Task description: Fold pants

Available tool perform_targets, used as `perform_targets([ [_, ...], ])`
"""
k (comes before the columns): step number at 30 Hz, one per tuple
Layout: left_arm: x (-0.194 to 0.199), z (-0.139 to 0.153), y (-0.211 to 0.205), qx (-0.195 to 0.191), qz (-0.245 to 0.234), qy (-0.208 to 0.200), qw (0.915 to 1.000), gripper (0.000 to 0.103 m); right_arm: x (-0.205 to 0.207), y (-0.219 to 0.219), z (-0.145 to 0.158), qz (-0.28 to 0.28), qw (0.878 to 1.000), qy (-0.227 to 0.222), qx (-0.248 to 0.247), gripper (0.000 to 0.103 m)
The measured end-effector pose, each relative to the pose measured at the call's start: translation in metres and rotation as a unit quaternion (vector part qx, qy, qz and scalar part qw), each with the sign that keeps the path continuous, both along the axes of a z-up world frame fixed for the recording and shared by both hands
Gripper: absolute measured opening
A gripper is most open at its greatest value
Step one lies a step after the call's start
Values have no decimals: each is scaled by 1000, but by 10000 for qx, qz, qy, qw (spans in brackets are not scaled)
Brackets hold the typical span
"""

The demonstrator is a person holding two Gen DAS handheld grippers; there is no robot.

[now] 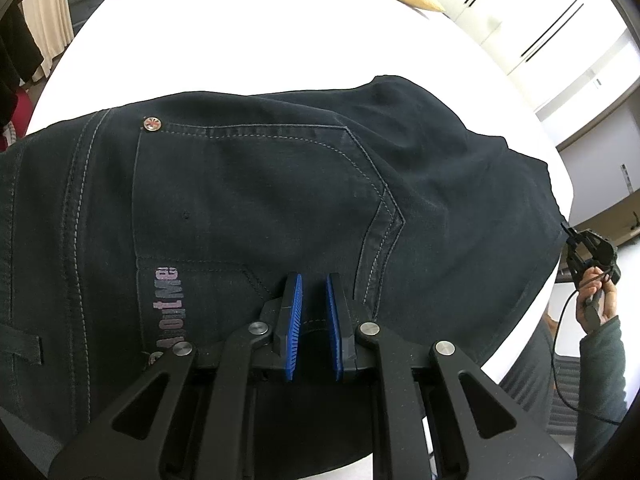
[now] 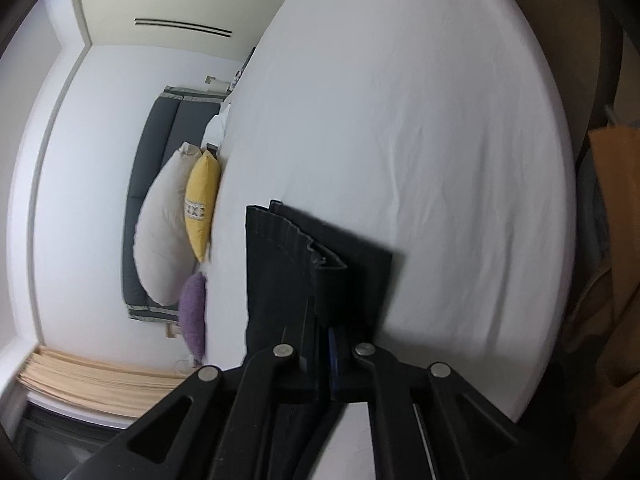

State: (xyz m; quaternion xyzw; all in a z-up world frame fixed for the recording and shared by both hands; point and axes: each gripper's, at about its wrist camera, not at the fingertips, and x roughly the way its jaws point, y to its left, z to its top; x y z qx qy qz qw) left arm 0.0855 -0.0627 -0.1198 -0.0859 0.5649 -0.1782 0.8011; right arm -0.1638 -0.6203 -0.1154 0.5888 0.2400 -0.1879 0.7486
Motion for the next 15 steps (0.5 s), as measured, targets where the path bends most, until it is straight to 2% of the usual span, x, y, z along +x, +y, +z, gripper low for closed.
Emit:
perform_targets([
  [10, -3, 1, -6, -108, -140, -50, 9998, 12, -8, -6, -5, -170, 9998, 97, -7, 4],
  [14, -5, 0, -6, -87, -205, -103, 9997, 12, -13, -5, -14, -172, 9998, 7, 48, 2],
  [15, -5, -1, -4, -132, -179, -97, 9997, 12, -18, -8, -20, -148, 9996, -132, 221, 1],
])
